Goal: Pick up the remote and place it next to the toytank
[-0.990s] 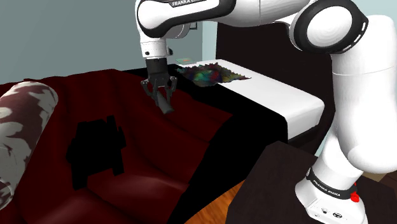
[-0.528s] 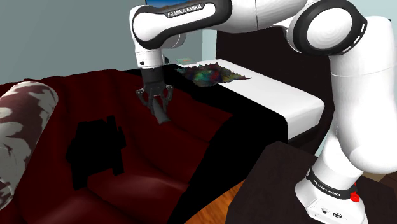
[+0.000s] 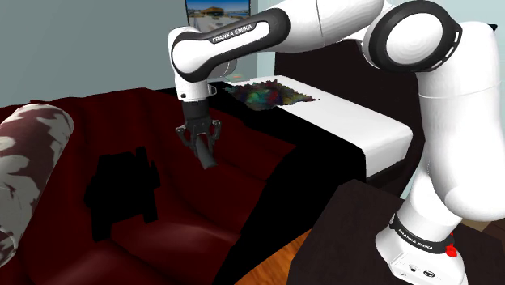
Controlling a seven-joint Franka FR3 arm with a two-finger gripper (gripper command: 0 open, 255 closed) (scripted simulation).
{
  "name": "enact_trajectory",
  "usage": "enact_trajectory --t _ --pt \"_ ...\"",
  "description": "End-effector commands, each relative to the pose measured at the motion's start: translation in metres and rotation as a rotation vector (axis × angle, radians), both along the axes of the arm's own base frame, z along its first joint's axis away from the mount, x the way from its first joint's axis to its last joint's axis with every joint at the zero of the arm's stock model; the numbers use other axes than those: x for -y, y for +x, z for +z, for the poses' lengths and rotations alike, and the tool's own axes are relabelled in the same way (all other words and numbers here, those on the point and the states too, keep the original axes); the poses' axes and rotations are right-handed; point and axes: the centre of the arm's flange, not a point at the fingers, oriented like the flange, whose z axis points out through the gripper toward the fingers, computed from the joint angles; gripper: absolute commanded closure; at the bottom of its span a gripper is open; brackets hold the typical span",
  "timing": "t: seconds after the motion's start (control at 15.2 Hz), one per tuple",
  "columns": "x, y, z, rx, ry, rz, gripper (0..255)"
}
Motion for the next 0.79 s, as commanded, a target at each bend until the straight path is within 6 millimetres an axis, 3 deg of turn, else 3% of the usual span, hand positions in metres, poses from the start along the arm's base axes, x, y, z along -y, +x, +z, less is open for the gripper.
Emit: enact_trajectory --t 0.0,0.73 --pt "0.001 -0.001 -0.012 0.001 0.0 0.0 255" --pt "0.001 -0.001 -0.07 0.001 0.0 0.0 255"
